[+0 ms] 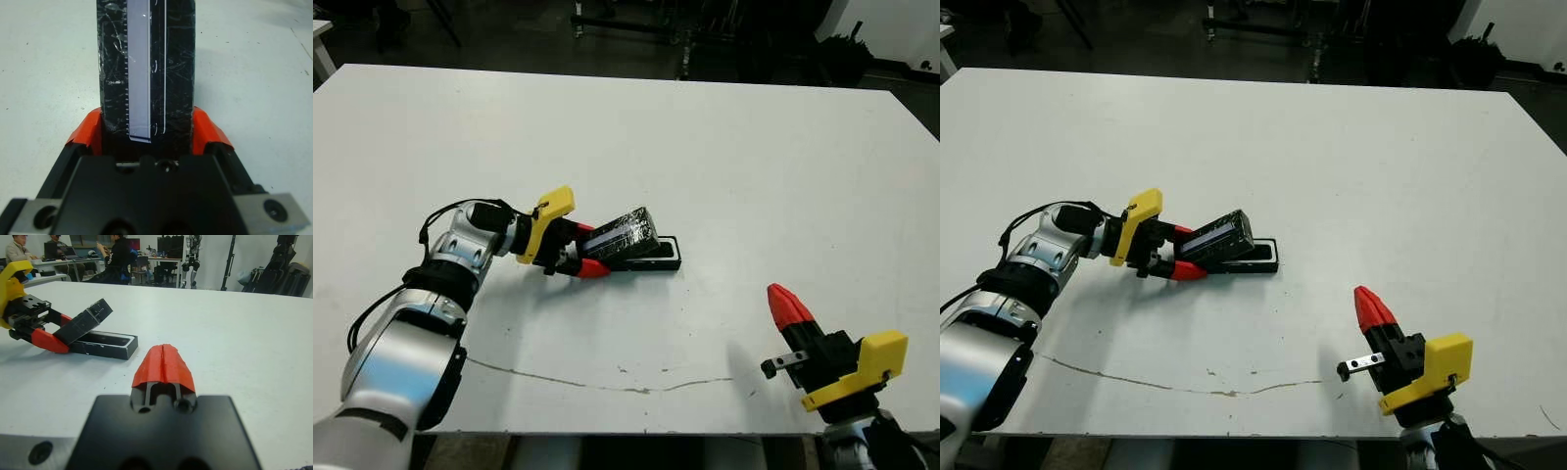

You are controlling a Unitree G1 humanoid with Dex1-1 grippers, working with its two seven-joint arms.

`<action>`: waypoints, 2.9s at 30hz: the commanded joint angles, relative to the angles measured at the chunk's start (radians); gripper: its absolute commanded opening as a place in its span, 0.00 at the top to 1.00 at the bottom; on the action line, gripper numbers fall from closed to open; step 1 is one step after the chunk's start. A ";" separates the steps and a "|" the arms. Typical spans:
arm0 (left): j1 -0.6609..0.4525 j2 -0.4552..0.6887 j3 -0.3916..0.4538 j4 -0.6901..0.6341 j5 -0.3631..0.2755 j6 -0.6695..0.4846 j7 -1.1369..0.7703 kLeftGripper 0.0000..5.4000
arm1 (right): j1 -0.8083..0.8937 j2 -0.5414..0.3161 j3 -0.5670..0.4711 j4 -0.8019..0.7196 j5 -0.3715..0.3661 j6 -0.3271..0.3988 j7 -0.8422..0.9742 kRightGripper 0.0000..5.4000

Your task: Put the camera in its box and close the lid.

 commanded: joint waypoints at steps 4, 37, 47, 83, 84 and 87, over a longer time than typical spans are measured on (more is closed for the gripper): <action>-0.006 -0.098 -0.046 0.032 0.047 0.010 0.011 0.41 | 0.012 -0.011 -0.001 -0.006 -0.013 0.004 -0.013 1.00; -0.095 -0.142 -0.114 0.017 0.076 0.128 -0.129 0.41 | 0.019 -0.009 0.027 -0.006 -0.017 0.000 -0.023 1.00; -0.089 -0.197 -0.104 0.030 0.097 0.325 0.039 0.41 | 0.016 -0.011 0.026 -0.020 -0.013 0.020 -0.033 1.00; -0.007 -0.176 -0.058 -0.198 0.057 0.373 0.219 0.00 | -0.002 -0.017 0.029 -0.004 -0.006 0.003 -0.028 1.00; -0.002 -0.171 -0.050 -0.209 0.057 0.357 0.238 0.00 | -0.003 -0.018 0.030 -0.002 -0.006 0.001 -0.026 1.00; 0.014 -0.153 -0.020 -0.242 0.054 0.290 0.297 0.00 | -0.003 -0.019 0.031 -0.004 0.007 0.015 -0.023 1.00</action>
